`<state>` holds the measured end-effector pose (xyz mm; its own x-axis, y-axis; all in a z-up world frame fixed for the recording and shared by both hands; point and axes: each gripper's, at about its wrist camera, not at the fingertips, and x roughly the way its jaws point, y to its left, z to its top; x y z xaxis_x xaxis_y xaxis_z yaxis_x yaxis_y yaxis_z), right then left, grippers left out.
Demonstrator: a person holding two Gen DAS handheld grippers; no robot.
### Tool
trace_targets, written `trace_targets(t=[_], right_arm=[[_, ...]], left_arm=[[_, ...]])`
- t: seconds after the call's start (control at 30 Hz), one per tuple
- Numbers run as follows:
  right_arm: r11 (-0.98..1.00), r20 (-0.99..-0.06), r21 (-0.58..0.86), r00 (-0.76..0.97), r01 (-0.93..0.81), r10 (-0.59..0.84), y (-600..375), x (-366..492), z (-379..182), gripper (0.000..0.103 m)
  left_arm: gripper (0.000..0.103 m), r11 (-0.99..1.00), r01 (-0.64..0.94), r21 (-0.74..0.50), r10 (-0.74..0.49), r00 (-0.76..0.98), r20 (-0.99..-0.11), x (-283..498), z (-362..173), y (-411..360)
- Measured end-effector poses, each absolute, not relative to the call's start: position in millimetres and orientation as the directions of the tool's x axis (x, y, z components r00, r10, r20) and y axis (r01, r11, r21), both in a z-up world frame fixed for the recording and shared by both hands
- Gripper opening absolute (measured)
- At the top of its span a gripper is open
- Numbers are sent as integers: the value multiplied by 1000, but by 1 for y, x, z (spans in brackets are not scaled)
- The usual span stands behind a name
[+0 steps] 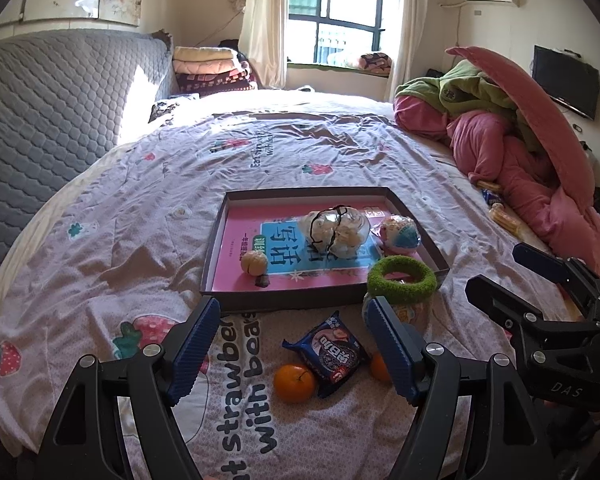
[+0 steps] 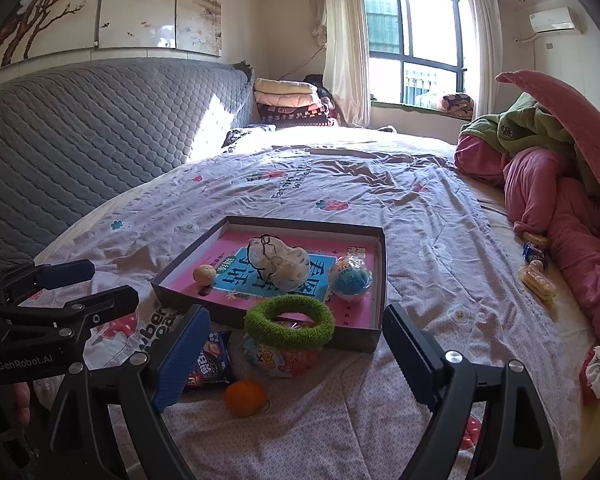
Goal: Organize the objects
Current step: 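Move the left gripper toward the orange while the right approaches the green fuzzy ring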
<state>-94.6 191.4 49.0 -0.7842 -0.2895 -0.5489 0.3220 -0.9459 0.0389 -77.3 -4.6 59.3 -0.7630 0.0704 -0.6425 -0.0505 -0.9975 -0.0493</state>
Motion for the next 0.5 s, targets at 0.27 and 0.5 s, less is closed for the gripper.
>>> trace_targets(t=[0.27, 0.5], right_arm=[[-949, -548, 20, -790, 315, -274, 189, -86, 52, 91], [-949, -562, 20, -781, 316, -272, 186, -79, 46, 91]], left_arm=[[78, -998, -36, -50, 60, -769, -637, -70, 62, -12], [78, -999, -28, -45, 50, -765, -642, -63, 59, -18]])
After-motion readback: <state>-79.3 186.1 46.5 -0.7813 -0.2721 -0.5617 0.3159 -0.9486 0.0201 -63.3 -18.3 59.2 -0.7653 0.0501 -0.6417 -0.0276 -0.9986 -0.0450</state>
